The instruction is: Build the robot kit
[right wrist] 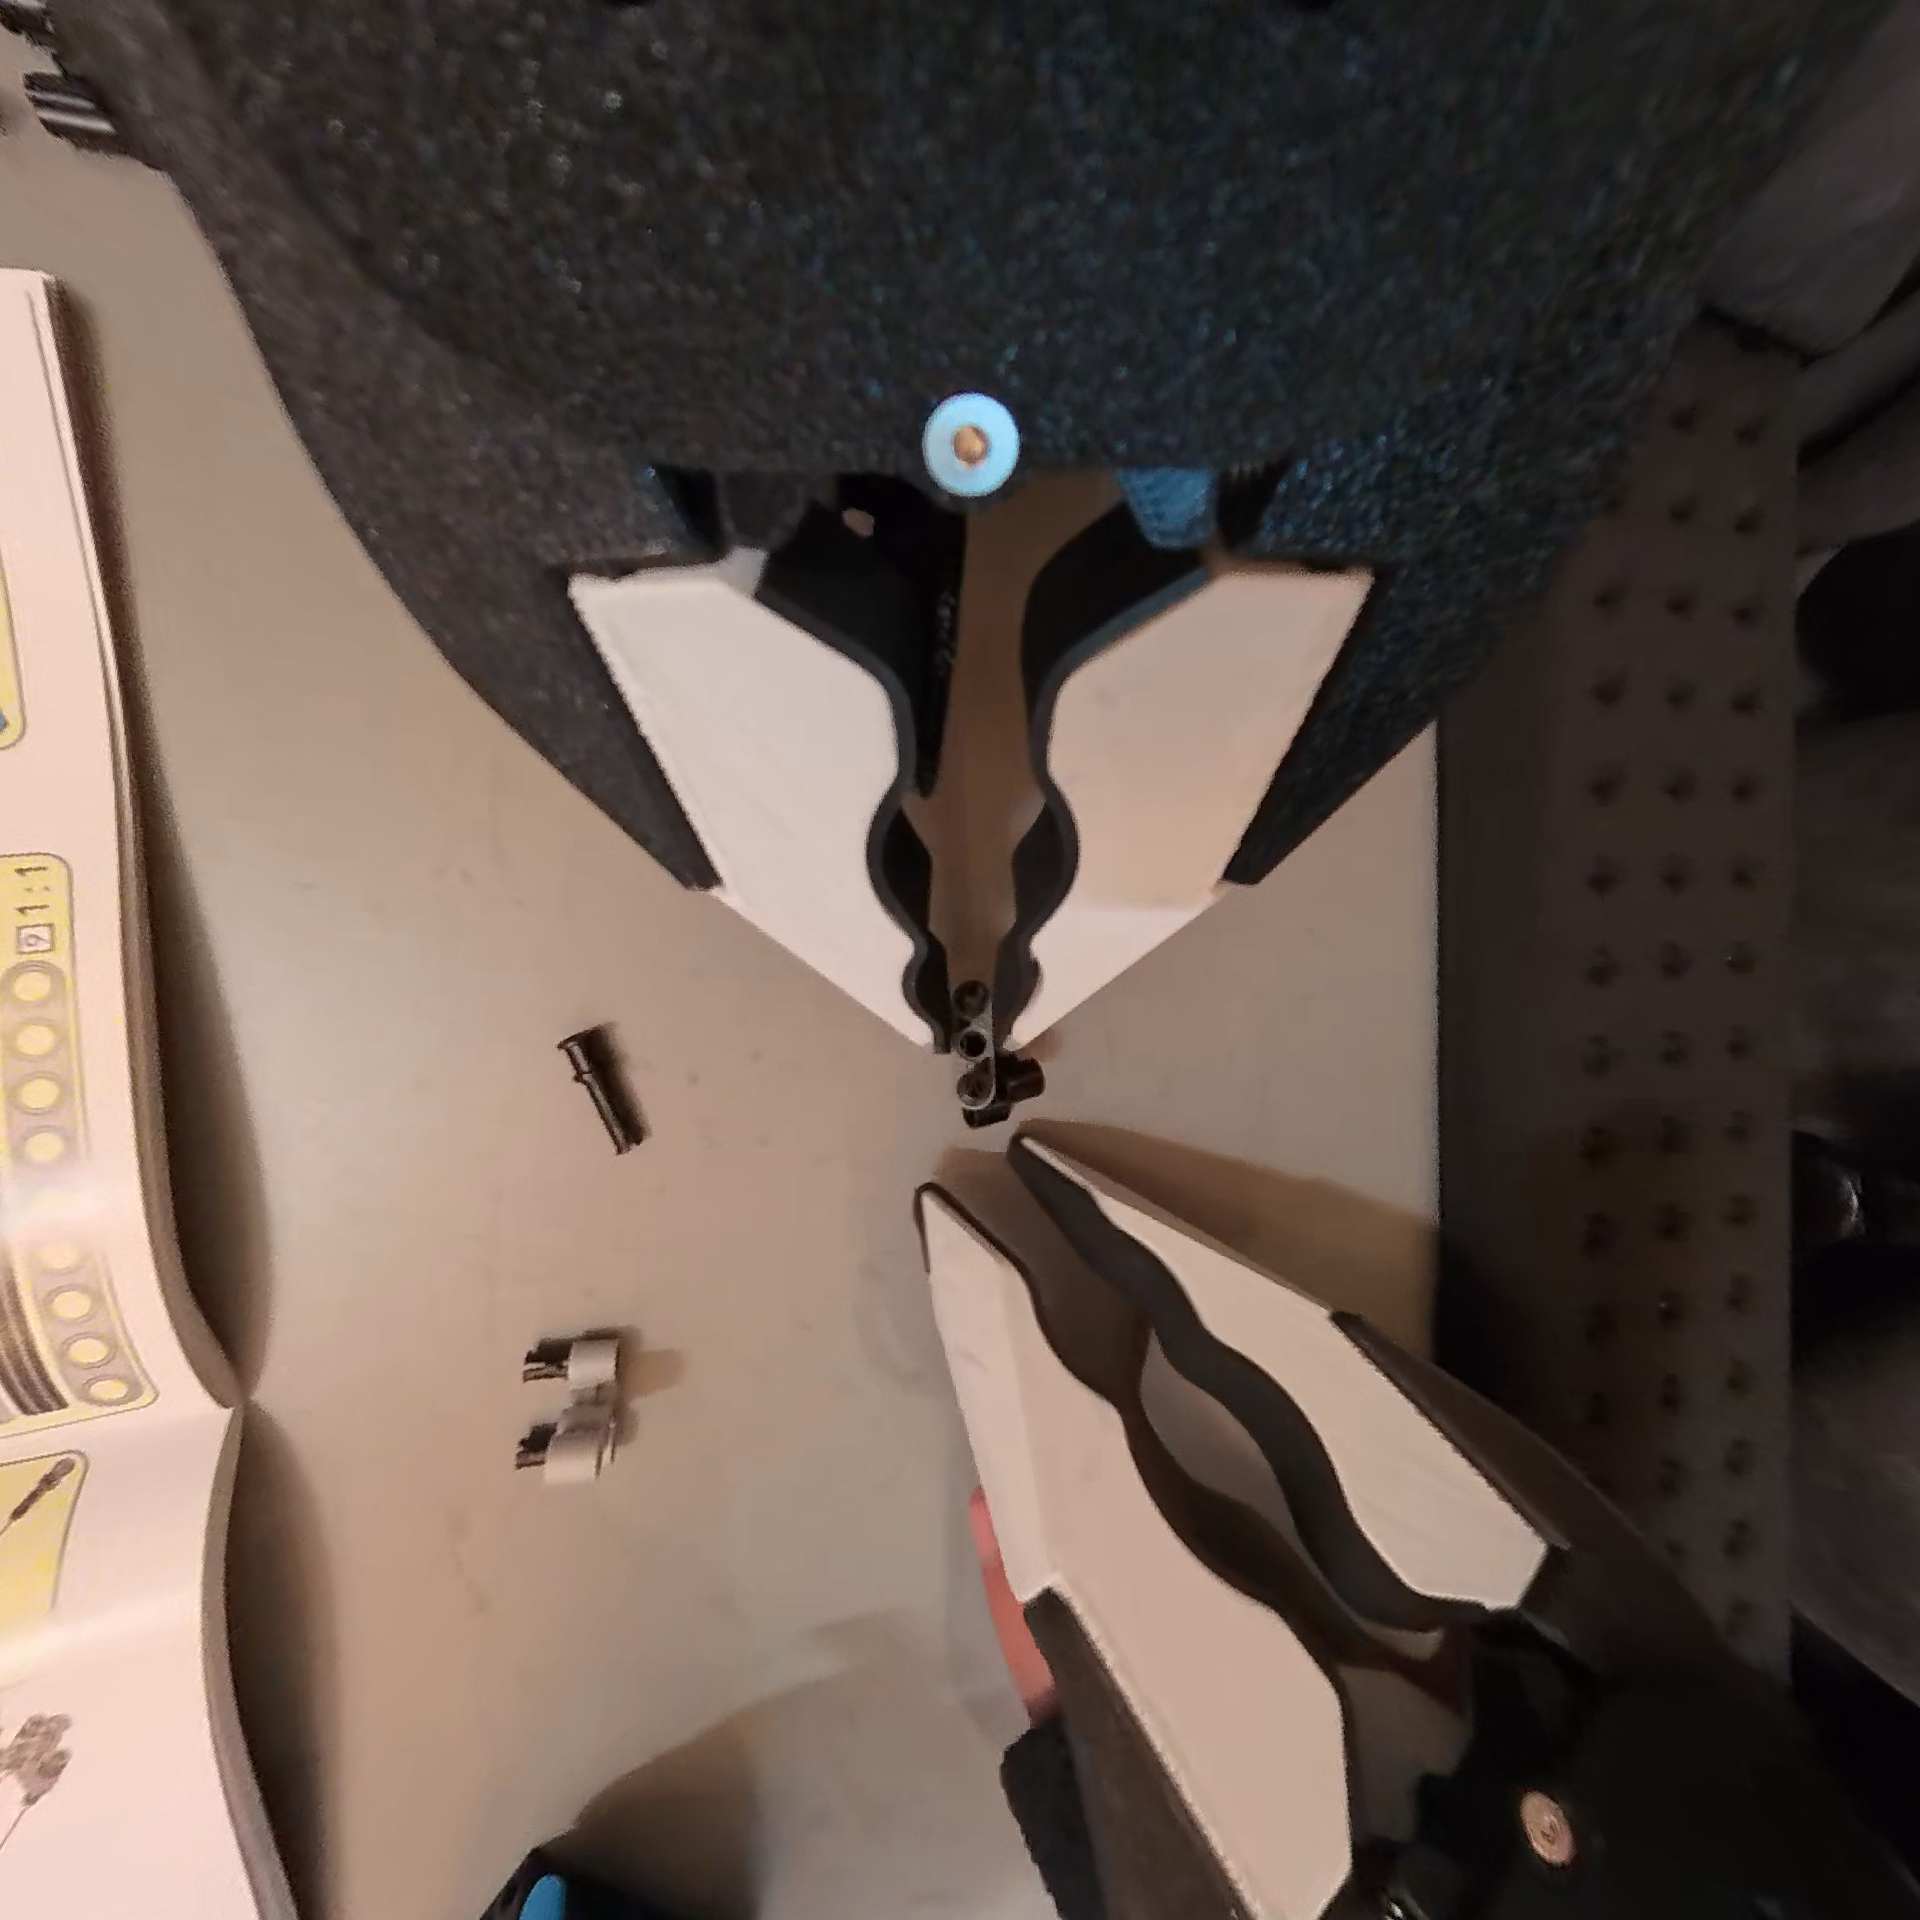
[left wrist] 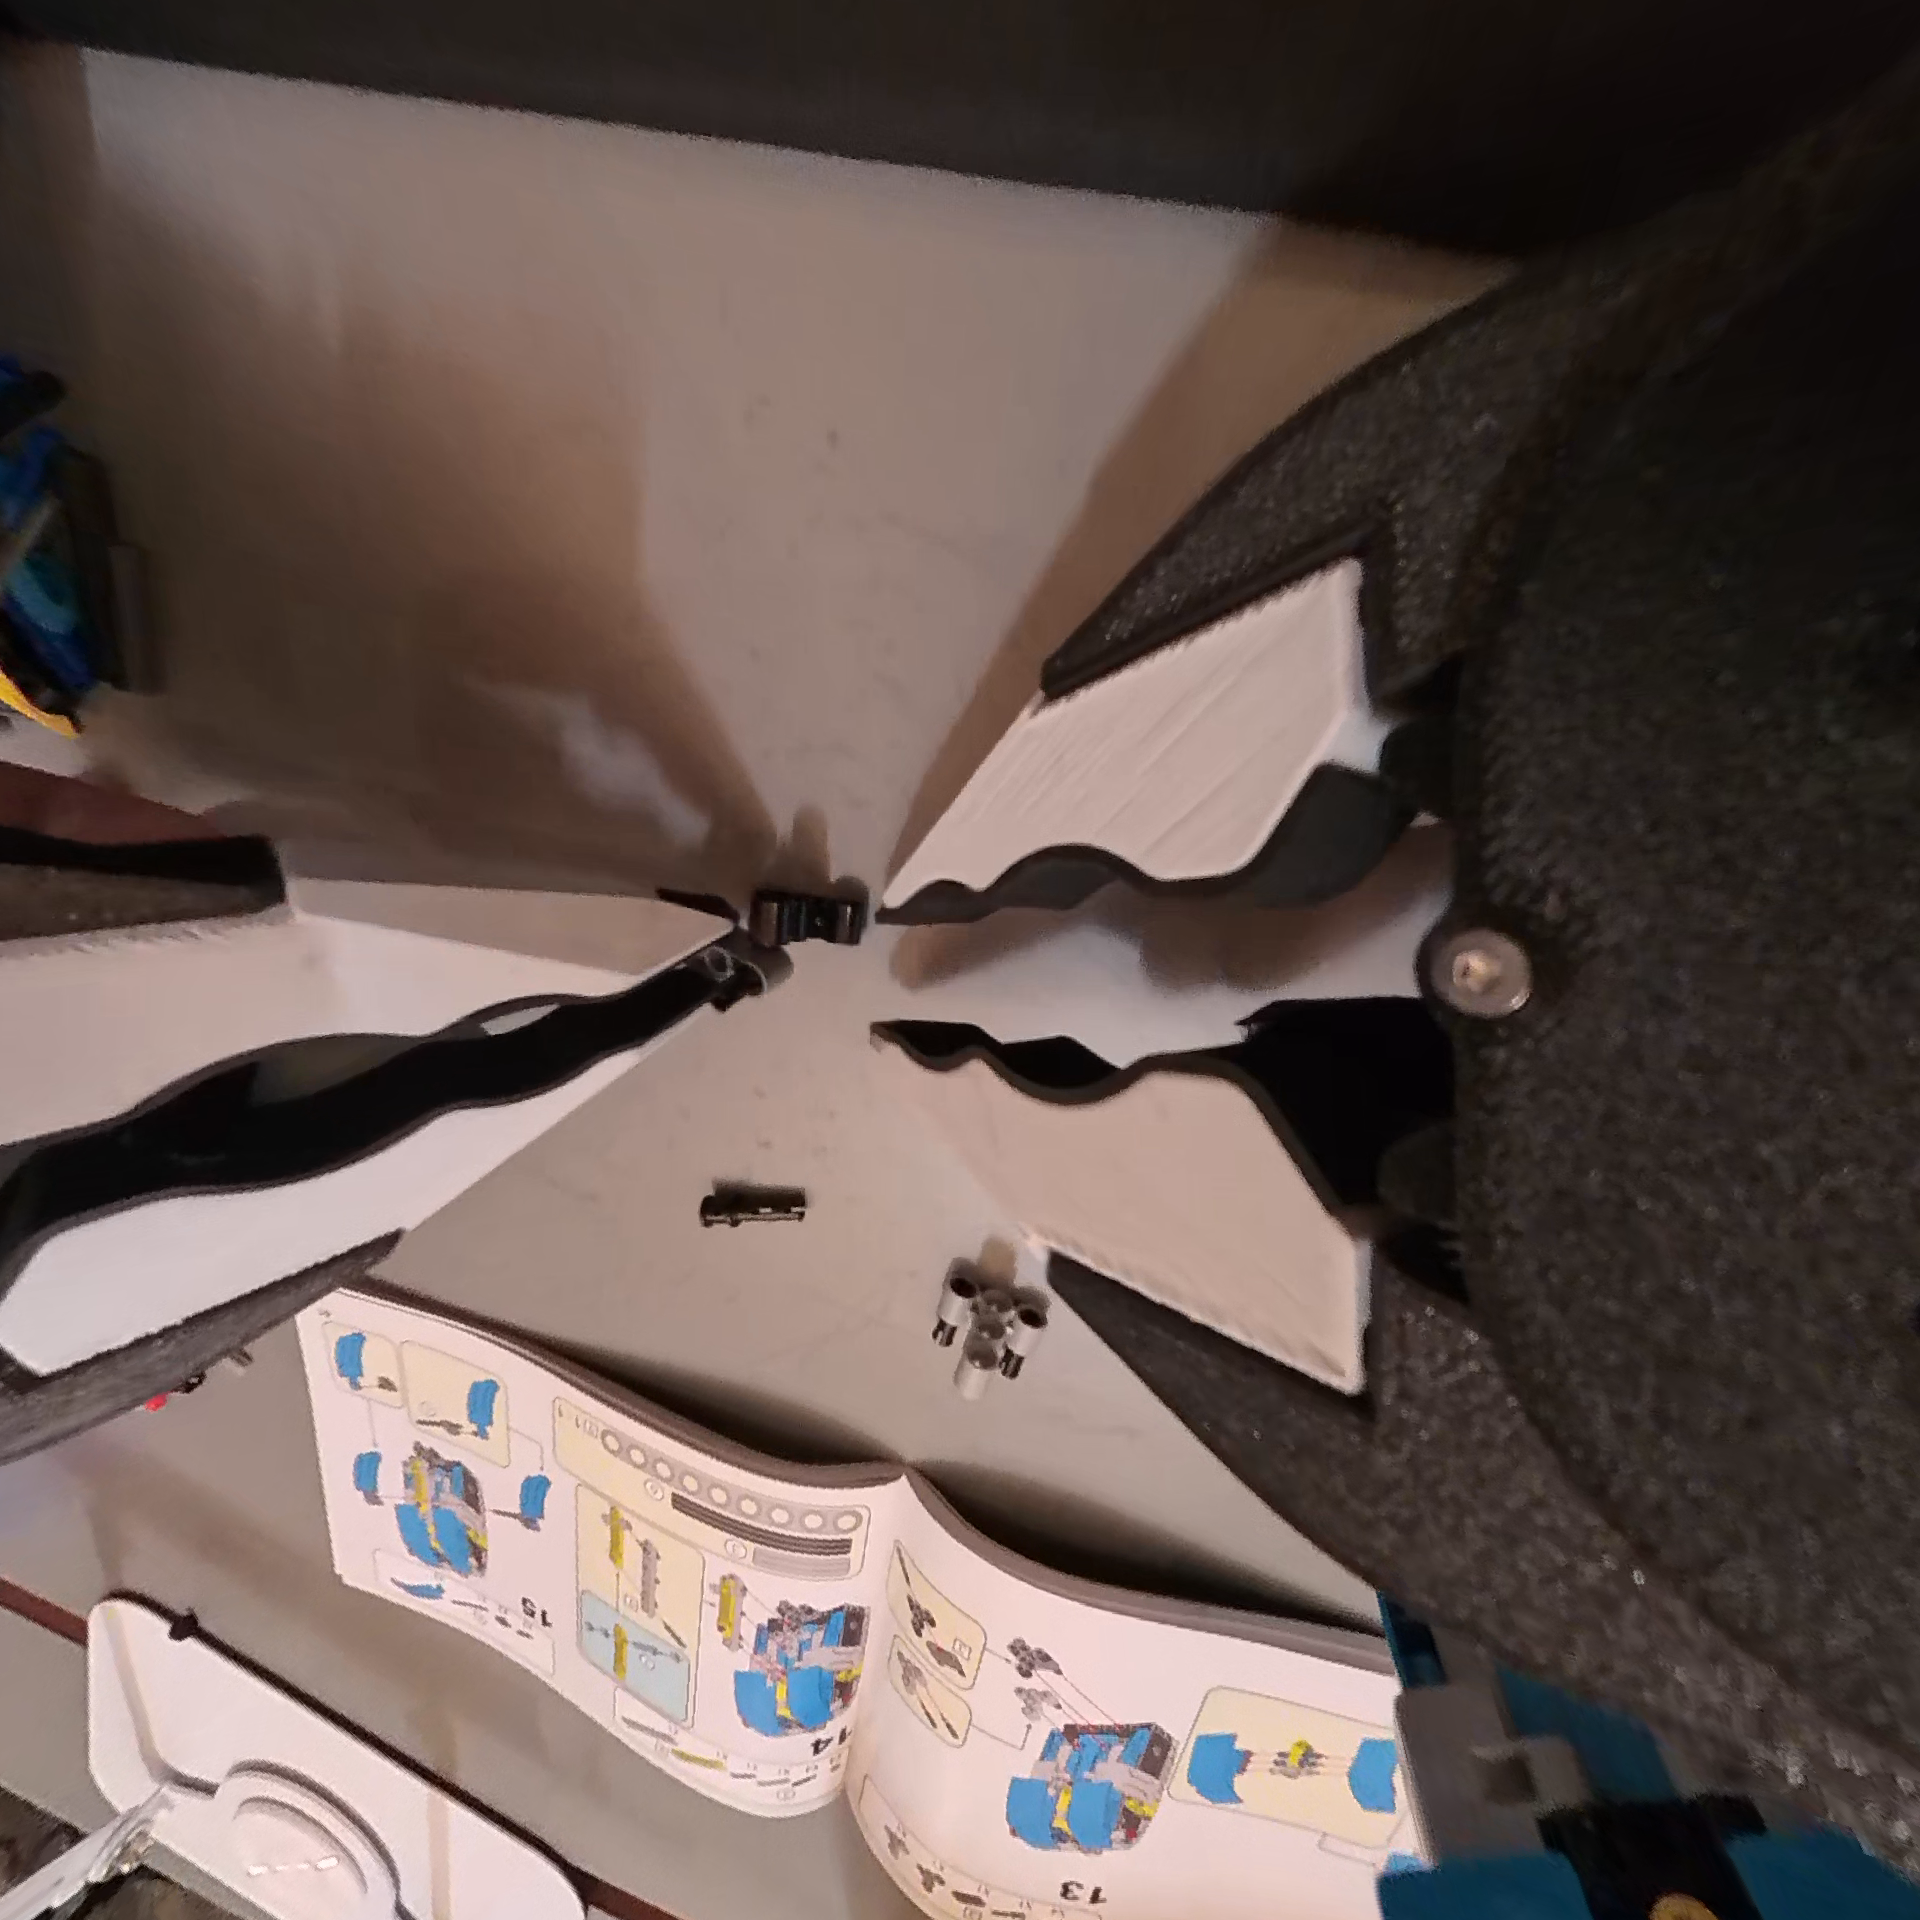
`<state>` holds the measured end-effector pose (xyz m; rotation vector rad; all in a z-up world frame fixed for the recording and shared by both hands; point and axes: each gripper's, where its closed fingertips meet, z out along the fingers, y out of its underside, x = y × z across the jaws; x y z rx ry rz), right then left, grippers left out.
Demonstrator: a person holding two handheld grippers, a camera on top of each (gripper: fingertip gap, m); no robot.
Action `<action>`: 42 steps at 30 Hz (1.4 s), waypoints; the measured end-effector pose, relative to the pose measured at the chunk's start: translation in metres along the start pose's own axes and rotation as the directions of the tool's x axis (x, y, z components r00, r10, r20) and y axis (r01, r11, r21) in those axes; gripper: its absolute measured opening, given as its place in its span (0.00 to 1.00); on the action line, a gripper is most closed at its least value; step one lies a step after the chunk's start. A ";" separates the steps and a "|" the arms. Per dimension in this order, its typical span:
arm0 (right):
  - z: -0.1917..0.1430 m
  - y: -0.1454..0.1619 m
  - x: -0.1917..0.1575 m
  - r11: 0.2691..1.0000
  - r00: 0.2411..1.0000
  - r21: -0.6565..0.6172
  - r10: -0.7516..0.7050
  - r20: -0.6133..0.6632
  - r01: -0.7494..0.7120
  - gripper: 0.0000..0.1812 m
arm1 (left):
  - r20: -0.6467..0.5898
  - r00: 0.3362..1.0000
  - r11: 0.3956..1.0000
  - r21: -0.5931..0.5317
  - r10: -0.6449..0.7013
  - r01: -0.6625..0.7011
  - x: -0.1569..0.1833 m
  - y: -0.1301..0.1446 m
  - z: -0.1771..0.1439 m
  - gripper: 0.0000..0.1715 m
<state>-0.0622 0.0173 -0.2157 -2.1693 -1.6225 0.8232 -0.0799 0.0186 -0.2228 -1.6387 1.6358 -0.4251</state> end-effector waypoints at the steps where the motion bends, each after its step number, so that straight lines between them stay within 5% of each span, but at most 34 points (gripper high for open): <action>1: 0.001 0.000 0.000 1.000 1.000 0.001 0.002 0.002 -0.002 0.04 | 0.007 1.000 1.000 -0.006 0.004 -0.004 -0.001 0.001 0.000 0.11; 21: -0.009 0.025 0.026 0.988 0.987 -0.027 0.151 -0.060 -0.153 0.06 | 0.001 0.997 0.997 0.035 0.074 -0.074 0.008 -0.008 -0.003 0.10; 25: -0.022 0.028 0.040 0.995 0.981 -0.025 0.096 -0.167 -0.102 0.11 | 0.006 0.998 0.997 0.043 0.057 -0.058 0.005 -0.009 -0.004 0.10; 36: -0.021 0.008 0.010 0.990 0.983 0.013 -0.141 -0.113 0.144 0.00 | 0.008 0.995 0.993 0.050 0.104 -0.104 0.010 -0.011 -0.005 0.10; 42: -0.013 0.016 0.015 0.993 0.987 -0.030 -0.114 -0.113 0.111 0.00 | 0.004 0.995 0.993 0.047 0.104 -0.104 0.010 -0.010 -0.004 0.10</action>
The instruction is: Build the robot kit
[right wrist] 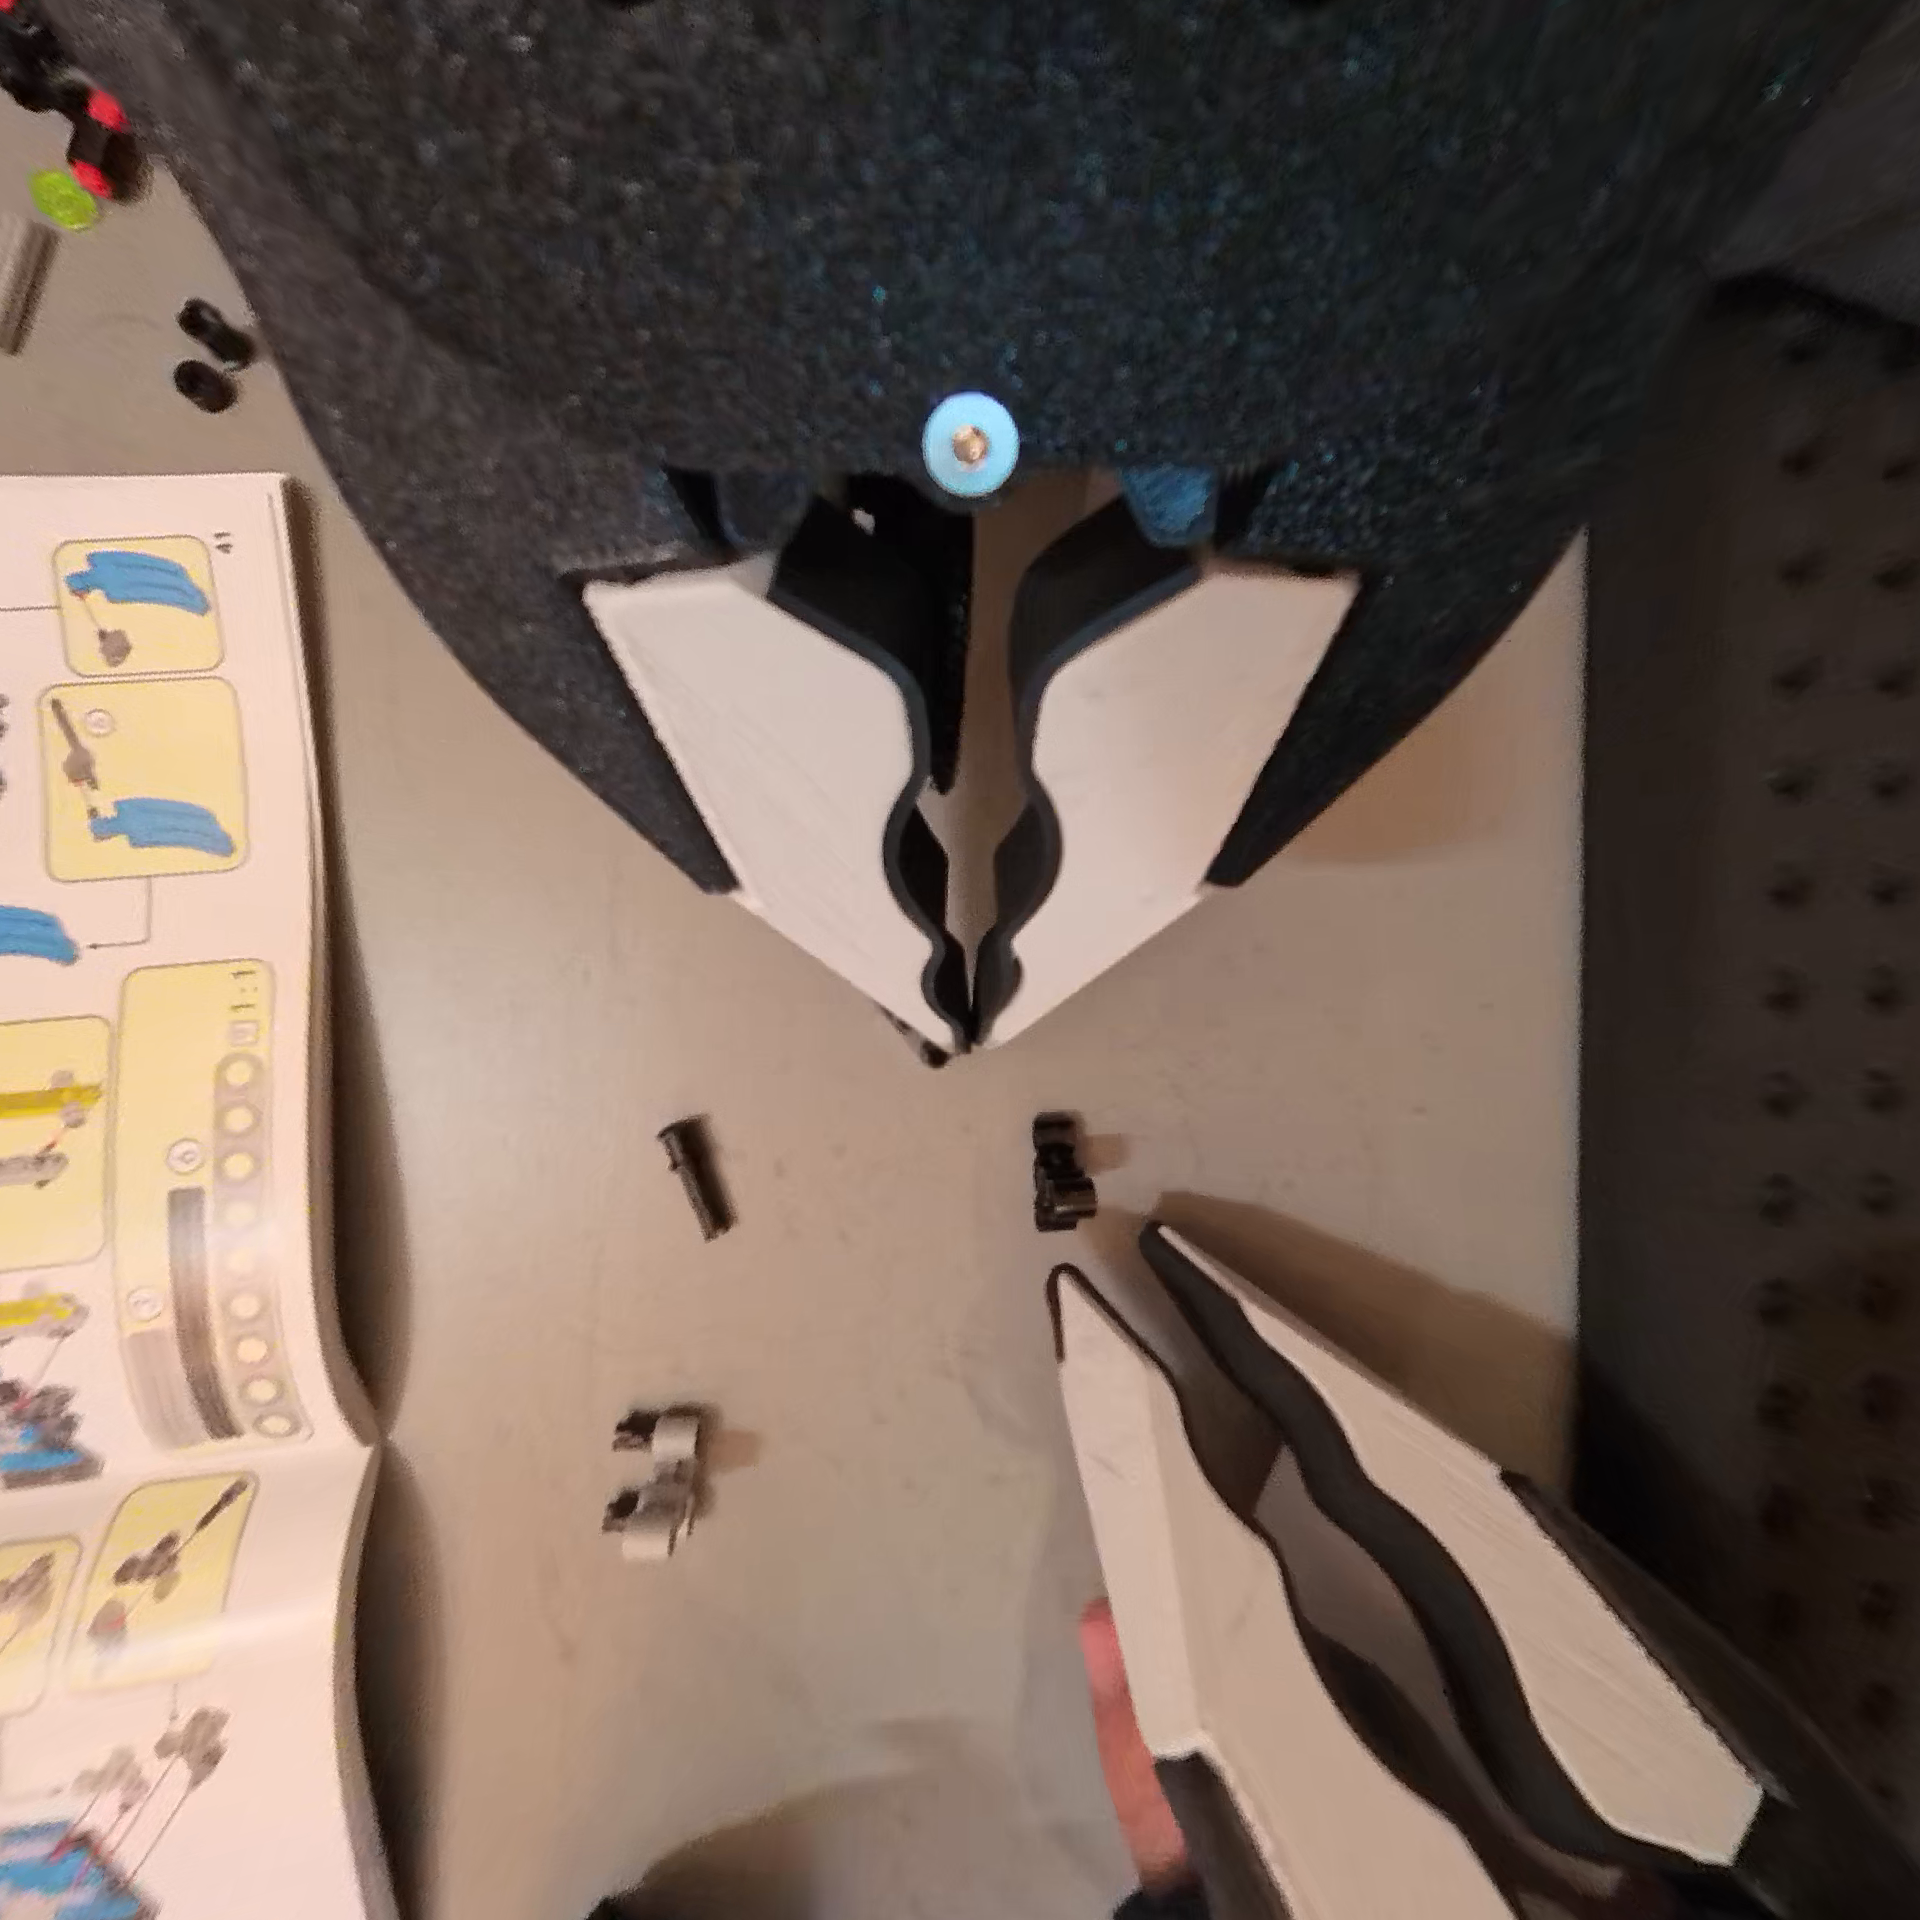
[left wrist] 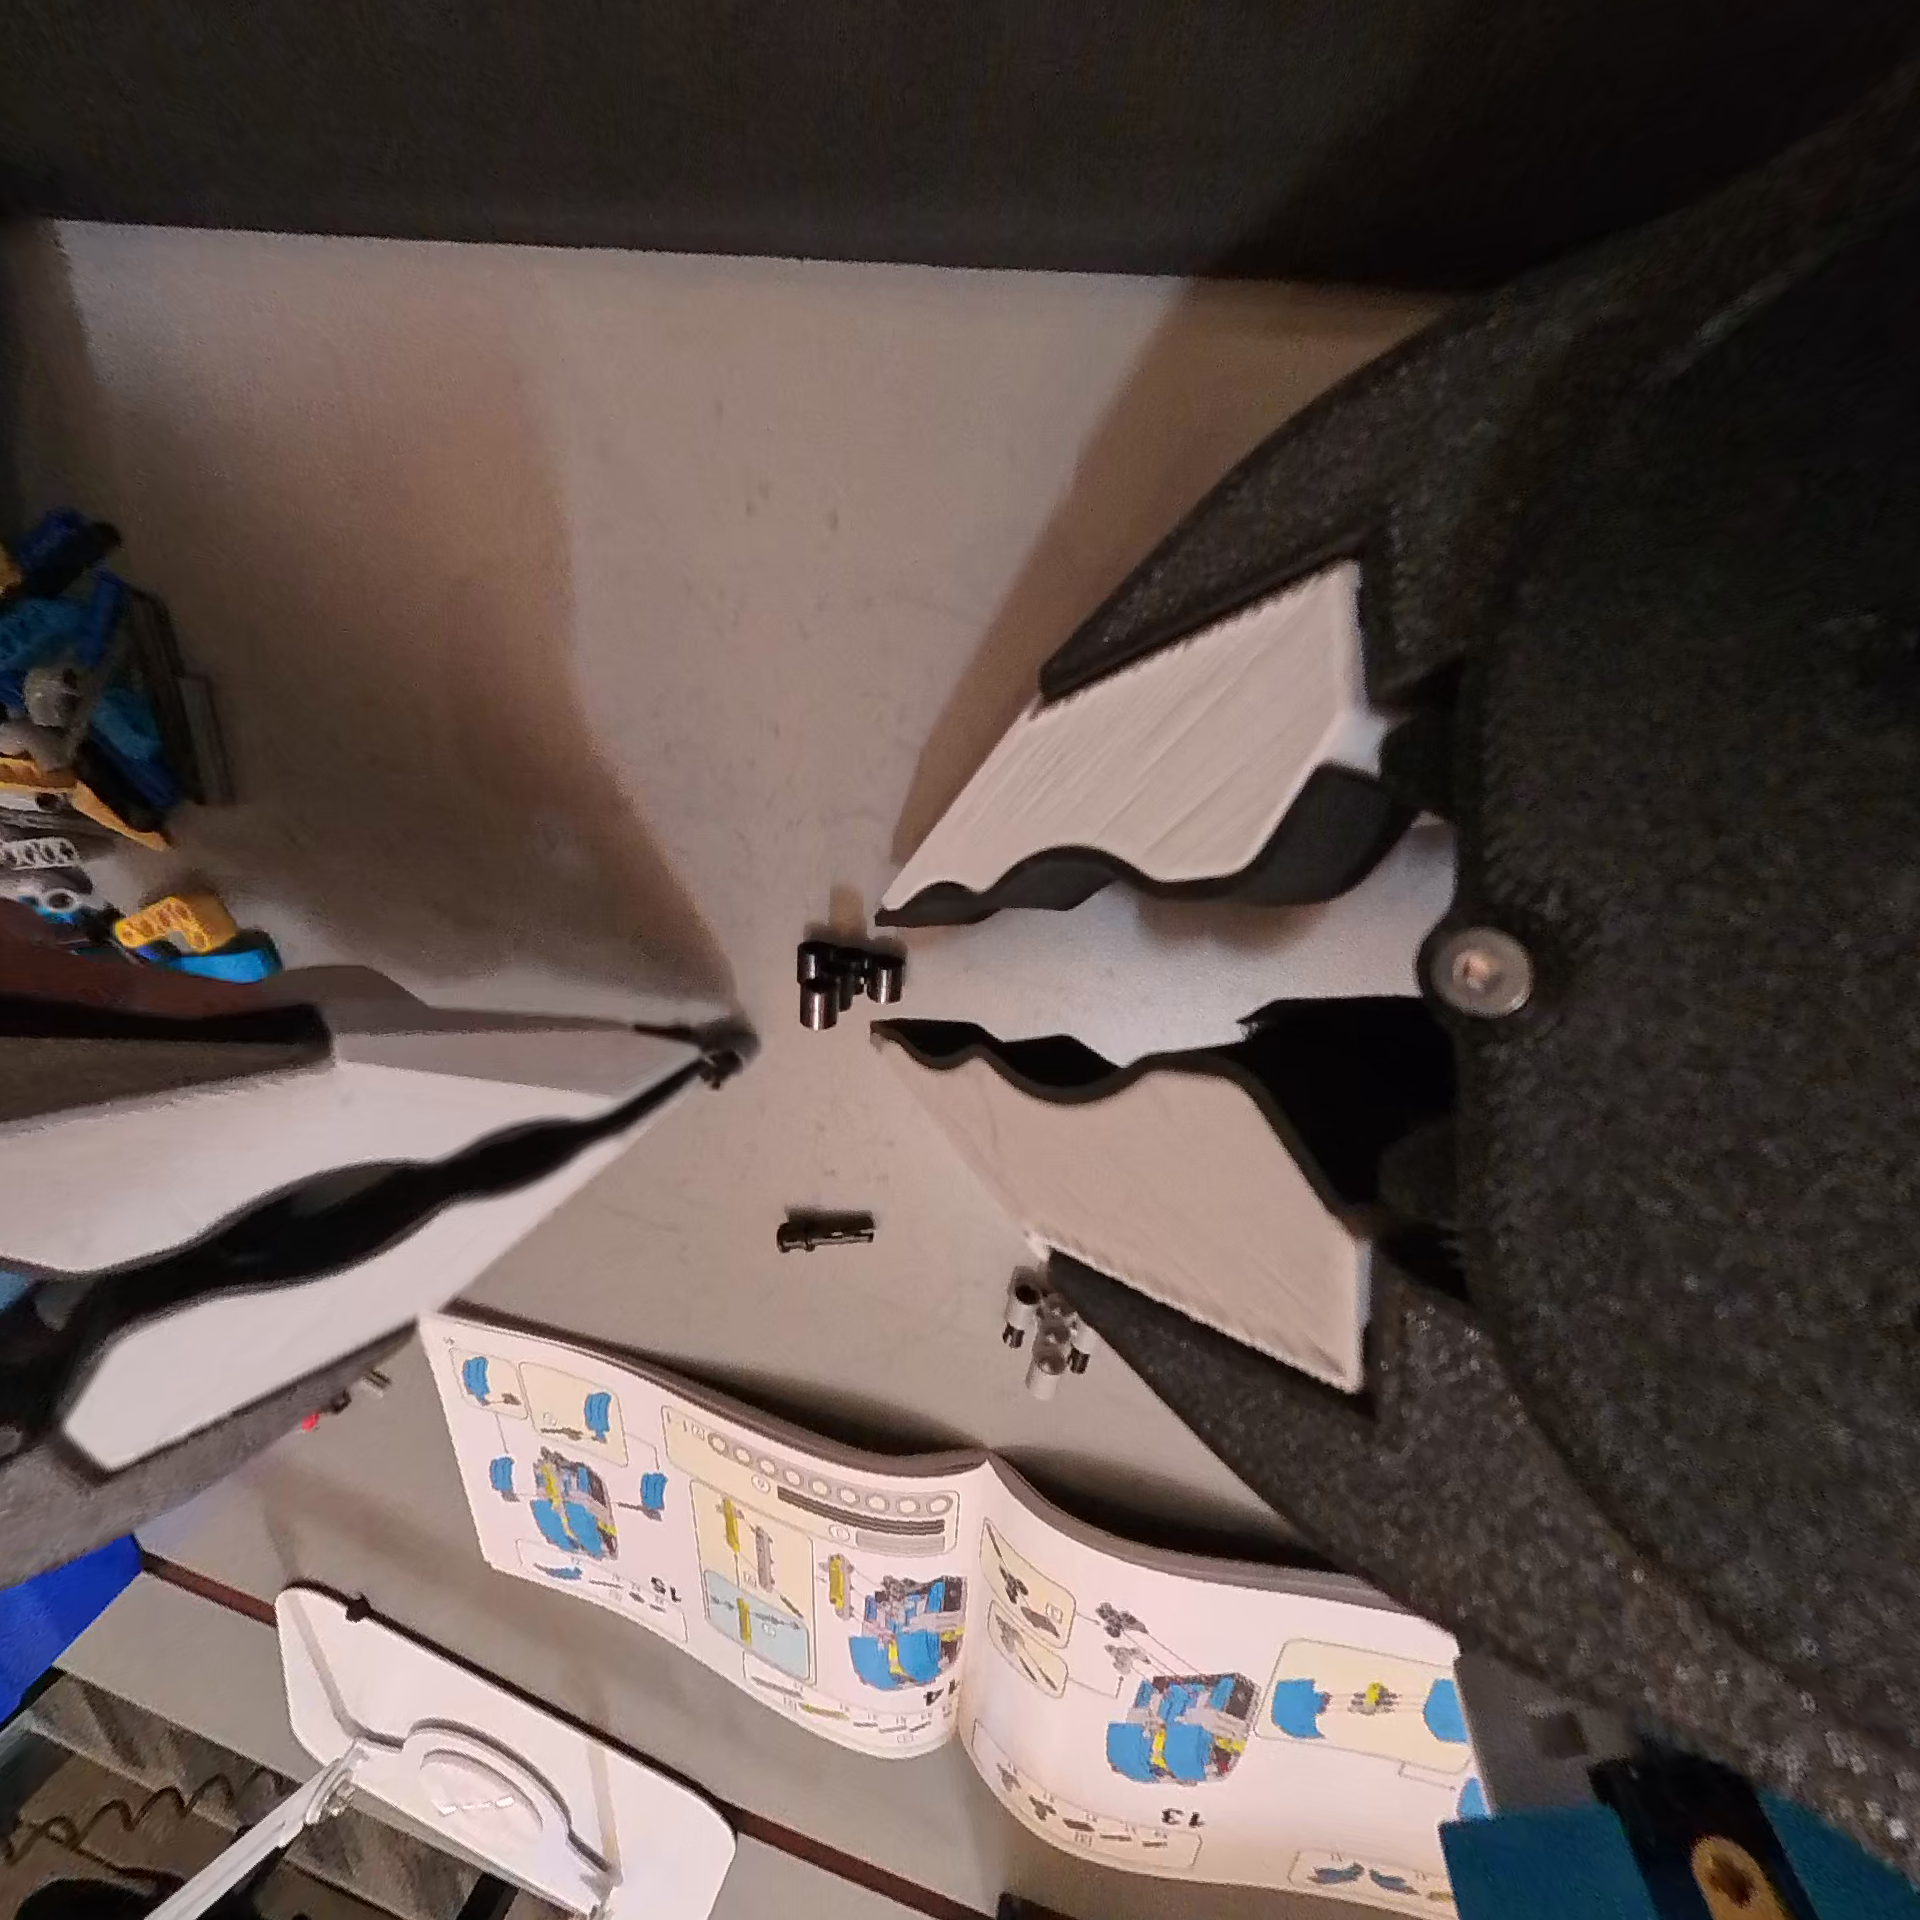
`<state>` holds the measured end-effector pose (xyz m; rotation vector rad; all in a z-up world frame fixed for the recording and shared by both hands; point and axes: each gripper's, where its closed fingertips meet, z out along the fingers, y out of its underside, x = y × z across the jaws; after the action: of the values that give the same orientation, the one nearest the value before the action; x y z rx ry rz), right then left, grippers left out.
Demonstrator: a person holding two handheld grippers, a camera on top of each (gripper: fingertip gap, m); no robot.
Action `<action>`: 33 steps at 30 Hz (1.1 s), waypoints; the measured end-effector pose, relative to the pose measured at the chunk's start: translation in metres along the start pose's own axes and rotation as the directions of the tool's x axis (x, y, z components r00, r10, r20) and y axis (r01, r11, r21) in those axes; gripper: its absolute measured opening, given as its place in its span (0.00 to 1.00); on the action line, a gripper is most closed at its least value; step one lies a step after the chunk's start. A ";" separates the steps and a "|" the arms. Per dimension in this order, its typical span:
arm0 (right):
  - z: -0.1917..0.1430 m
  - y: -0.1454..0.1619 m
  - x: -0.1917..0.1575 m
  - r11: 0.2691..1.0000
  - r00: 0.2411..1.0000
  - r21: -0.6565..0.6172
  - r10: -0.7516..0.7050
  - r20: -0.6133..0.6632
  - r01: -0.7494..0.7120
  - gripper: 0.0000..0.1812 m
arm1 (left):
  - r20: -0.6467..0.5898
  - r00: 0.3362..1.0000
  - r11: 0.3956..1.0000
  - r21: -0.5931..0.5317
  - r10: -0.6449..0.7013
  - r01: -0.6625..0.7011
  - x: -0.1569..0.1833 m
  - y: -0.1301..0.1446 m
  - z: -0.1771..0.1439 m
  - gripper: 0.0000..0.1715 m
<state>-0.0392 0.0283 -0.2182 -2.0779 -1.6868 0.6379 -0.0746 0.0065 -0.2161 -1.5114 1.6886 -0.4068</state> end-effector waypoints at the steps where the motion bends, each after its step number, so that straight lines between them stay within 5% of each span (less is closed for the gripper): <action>1: 0.001 -0.004 0.005 1.000 0.999 0.020 -0.010 -0.032 0.011 0.00 | 0.000 1.000 1.000 0.001 0.001 -0.001 0.000 0.000 0.000 0.10; 7: -0.004 -0.008 0.027 0.999 0.985 0.020 -0.028 -0.172 0.032 0.00 | 0.003 1.000 1.000 -0.001 0.001 -0.001 0.000 0.000 0.000 0.10; 14: -0.007 -0.009 0.001 0.998 1.000 0.062 -0.004 -0.008 0.005 0.01 | 0.002 1.000 1.000 -0.001 0.002 -0.002 0.000 0.000 0.000 0.10; 19: 0.001 0.002 0.018 1.000 0.995 -0.010 0.001 -0.099 -0.002 0.00 | 0.001 1.000 1.000 -0.002 0.004 -0.004 0.000 0.000 0.000 0.10; 28: -0.003 0.005 0.036 0.976 0.975 0.067 0.210 -0.070 -0.205 0.02 | 0.002 1.000 1.000 -0.003 0.007 -0.007 0.000 0.000 0.000 0.10; 33: -0.001 0.008 0.044 0.881 0.889 0.118 0.450 0.087 -0.458 0.11 | 0.006 1.000 1.000 -0.002 0.008 -0.008 -0.001 0.000 -0.001 0.10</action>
<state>-0.0244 0.0695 -0.2263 -2.3878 -1.1373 0.9328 -0.0753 0.0069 -0.2158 -1.5048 1.6902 -0.3957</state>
